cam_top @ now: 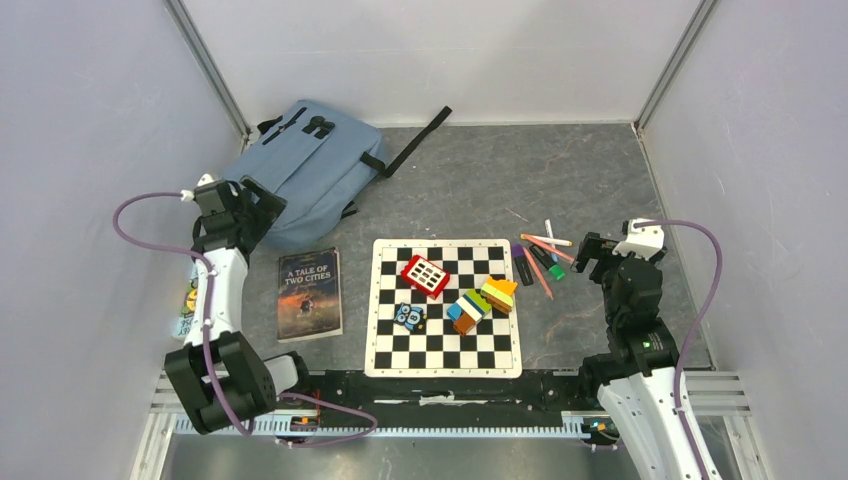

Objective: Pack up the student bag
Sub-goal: Adjust the student bag at the center of the board.

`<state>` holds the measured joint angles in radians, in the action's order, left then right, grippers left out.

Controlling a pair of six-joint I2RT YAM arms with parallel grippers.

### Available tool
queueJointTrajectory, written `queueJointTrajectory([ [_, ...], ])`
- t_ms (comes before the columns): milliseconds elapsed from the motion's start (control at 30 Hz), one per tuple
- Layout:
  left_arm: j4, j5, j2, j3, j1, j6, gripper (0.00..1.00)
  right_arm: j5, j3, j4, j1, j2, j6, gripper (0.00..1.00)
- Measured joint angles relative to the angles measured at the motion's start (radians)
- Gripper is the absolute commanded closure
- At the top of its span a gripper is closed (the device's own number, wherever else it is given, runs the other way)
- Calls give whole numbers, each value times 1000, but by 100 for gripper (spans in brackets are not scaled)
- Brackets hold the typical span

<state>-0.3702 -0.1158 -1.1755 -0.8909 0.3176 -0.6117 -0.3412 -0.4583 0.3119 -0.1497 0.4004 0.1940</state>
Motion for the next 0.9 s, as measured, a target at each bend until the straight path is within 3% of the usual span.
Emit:
queueJointTrajectory([
  [267, 105, 1, -46, 37, 110, -128, 0, 12, 0, 0, 0, 0, 3, 2],
  [567, 125, -9, -144, 110, 142, -177, 1, 27, 0, 0, 0, 0, 9, 2],
  [667, 141, -34, -184, 100, 142, -175, 20, 31, 0, 0, 0, 0, 12, 2],
  [800, 150, -91, -256, 68, 141, -163, 54, 56, 0, 0, 0, 0, 14, 2],
  [900, 165, -122, -254, 59, 124, -143, 72, 99, -3, 5, 0, 6, 1, 2],
])
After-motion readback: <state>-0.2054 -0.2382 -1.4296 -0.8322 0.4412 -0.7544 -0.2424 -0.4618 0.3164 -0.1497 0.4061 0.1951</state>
